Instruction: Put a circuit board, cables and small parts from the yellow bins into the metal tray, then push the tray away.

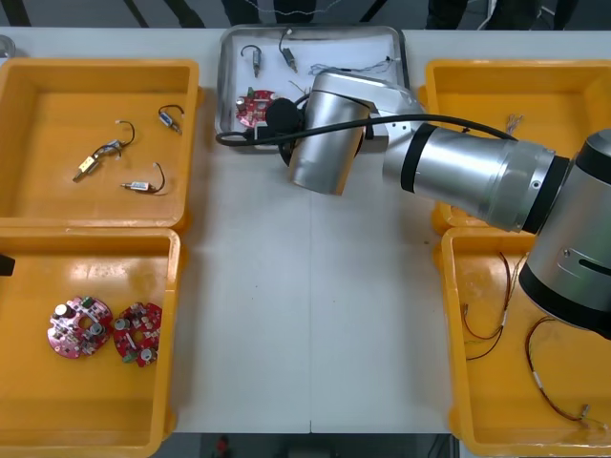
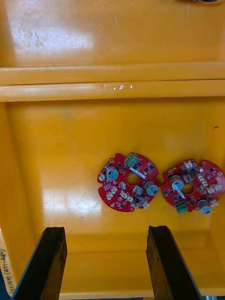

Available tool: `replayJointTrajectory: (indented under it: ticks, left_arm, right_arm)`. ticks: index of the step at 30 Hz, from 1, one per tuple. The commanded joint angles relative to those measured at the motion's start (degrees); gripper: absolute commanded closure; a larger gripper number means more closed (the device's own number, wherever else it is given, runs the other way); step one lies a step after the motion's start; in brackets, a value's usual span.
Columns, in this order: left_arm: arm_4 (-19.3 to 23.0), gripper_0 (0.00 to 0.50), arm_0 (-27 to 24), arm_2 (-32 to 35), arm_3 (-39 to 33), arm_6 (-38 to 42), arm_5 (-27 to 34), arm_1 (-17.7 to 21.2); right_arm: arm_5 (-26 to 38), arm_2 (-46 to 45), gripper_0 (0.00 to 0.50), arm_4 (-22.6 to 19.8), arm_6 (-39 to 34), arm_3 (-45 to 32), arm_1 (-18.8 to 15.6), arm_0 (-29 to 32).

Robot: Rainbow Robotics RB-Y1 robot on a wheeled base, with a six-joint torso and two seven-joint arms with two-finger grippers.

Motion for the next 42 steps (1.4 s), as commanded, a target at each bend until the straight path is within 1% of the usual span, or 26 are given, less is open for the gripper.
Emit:
replayJointTrajectory:
  ticks: [1, 2, 3, 5, 7, 8, 10, 11, 13, 14, 15, 16, 19, 22, 24, 25, 26, 27, 29, 32, 36, 37, 38, 39, 40, 42]
  left_arm:
    - [-0.6, 0.0, 1.0, 0.9, -1.5, -1.9, -0.6, 2.5]
    - [-0.6, 0.0, 1.0, 0.9, -1.5, -1.9, -0.6, 2.5]
    - [-0.6, 0.0, 1.0, 0.9, -1.5, -1.9, -0.6, 2.5]
    - [-0.6, 0.0, 1.0, 0.9, -1.5, -1.9, -0.6, 2.5]
    - [-0.6, 0.0, 1.0, 0.9, -1.5, -1.9, -0.6, 2.5]
    - [-0.6, 0.0, 1.0, 0.9, -1.5, -1.9, -0.6, 2.5]
    - [-0.6, 0.0, 1.0, 0.9, -1.5, -1.9, -0.6, 2.5]
    - [-0.6, 0.0, 1.0, 0.9, -1.5, -1.9, -0.6, 2.5]
    - [-0.6, 0.0, 1.0, 0.9, -1.5, -1.9, -0.6, 2.5]
    - [-0.6, 0.0, 1.0, 0.9, -1.5, -1.9, -0.6, 2.5]
    - [-0.6, 0.0, 1.0, 0.9, -1.5, -1.9, -0.6, 2.5]
    - [-0.6, 0.0, 1.0, 0.9, -1.5, -1.9, -0.6, 2.5]
    - [-0.6, 0.0, 1.0, 0.9, -1.5, -1.9, -0.6, 2.5]
    - [-0.6, 0.0, 1.0, 0.9, -1.5, -1.9, -0.6, 2.5]
    - [-0.6, 0.0, 1.0, 0.9, -1.5, -1.9, -0.6, 2.5]
    - [-0.6, 0.0, 1.0, 0.9, -1.5, -1.9, -0.6, 2.5]
    - [-0.6, 0.0, 1.0, 0.9, -1.5, -1.9, -0.6, 2.5]
    - [-0.6, 0.0, 1.0, 0.9, -1.5, -1.9, -0.6, 2.5]
    - [-0.6, 0.0, 1.0, 0.9, -1.5, -1.9, -0.6, 2.5]
    - [-0.6, 0.0, 1.0, 0.9, -1.5, -1.9, -0.6, 2.5]
    - [-0.6, 0.0, 1.0, 0.9, -1.5, -1.9, -0.6, 2.5]
    - [-0.6, 0.0, 1.0, 0.9, -1.5, -1.9, -0.6, 2.5]
    - [-0.6, 0.0, 1.0, 0.9, -1.5, -1.9, -0.6, 2.5]
    - [-0.6, 0.0, 1.0, 0.9, -1.5, -1.9, -0.6, 2.5]
    - [-0.6, 0.0, 1.0, 0.9, -1.5, -1.9, -0.6, 2.5]
    - [-0.6, 0.0, 1.0, 0.9, -1.5, -1.9, -0.6, 2.5]
  right_arm:
    - [5.3, -5.2, 0.0, 0.6, 2.6, -4.6, 1.0, -2.0]
    - [6.0, -5.9, 0.0, 0.6, 2.6, -5.3, 1.0, -1.8]
    - [9.1, -8.4, 0.0, 0.8, 2.4, -8.0, 1.0, -0.3]
    - [11.8, -10.7, 0.0, 1.2, 2.4, -10.6, 1.0, 1.1]
    - [16.7, -14.2, 0.0, 1.2, 2.1, -14.9, 1.0, 2.8]
    - [16.7, -14.2, 0.0, 1.2, 2.1, -14.9, 1.0, 2.8]
    - [23.9, -18.6, 0.0, 1.2, 1.5, -20.3, 1.0, 5.4]
    - [25.1, -19.4, 0.0, 1.3, 1.3, -21.3, 1.0, 5.9]
    - [31.3, -23.1, 0.0, 2.0, 0.8, -26.6, 1.0, 8.8]
    - [31.3, -23.1, 0.0, 2.0, 0.8, -26.6, 1.0, 8.8]
    - [36.6, -26.4, 0.0, 3.8, 0.3, -32.3, 1.0, 12.1]
    - [37.9, -27.1, 0.0, 4.3, 0.2, -33.9, 1.0, 13.1]
    - [45.4, -31.4, 0.0, 7.2, -0.7, -42.3, 1.0, 18.3]
    - [50.7, -34.5, 0.0, 8.4, -1.4, -47.1, 0.9, 21.3]
    - [50.7, -36.6, 0.0, 8.9, -3.2, -49.7, 1.0, 22.9]
    - [50.7, -38.8, 0.0, 8.9, -5.6, -51.8, 1.0, 24.5]
    - [50.7, -38.8, 0.0, 8.9, -5.6, -51.8, 1.0, 24.5]
    - [50.7, -41.0, 0.0, 8.9, -8.0, -54.1, 1.0, 26.0]
    - [50.7, -43.0, 0.0, 9.2, -10.6, -56.3, 1.0, 28.0]
    - [50.7, -46.8, 0.0, 9.2, -14.2, -59.9, 0.0, 31.4]
    - [50.7, -51.0, 0.0, 8.4, -18.6, -64.0, -2.4, 36.1]
    - [50.7, -52.1, 0.0, 8.2, -19.9, -65.3, -3.6, 37.6]
    - [50.7, -52.8, 0.0, 8.0, -20.8, -66.0, -4.3, 38.6]
    - [50.7, -52.8, 0.0, 8.0, -20.8, -66.0, -4.3, 38.6]
    - [50.7, -54.6, 0.0, 7.5, -22.9, -67.7, -5.9, 40.7]
    - [50.7, -57.0, 0.0, 5.9, -25.2, -69.2, -7.6, 43.1]
